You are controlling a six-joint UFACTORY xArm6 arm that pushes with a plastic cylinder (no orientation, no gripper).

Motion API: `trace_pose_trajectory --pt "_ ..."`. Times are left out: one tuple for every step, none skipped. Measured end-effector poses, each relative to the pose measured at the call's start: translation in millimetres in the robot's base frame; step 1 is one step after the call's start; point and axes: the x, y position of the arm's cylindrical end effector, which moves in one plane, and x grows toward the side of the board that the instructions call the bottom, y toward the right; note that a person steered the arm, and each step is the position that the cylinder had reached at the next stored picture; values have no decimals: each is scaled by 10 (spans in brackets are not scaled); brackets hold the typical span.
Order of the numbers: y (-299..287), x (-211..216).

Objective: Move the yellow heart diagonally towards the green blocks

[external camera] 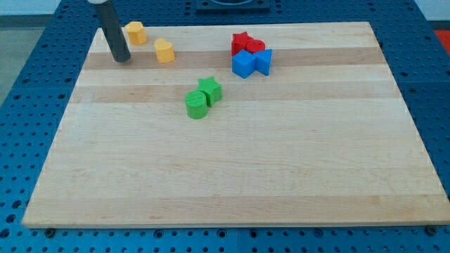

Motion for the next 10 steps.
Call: trace_pose_trajectory --pt "11 -198" --pt "129 -271" --pt "268 -271" --pt "452 -272" --pt "571 -285" --pt "721 -285" --pt "887 -285" --pt "1019 -282" --pt "1029 -182" --pt "1029 11"
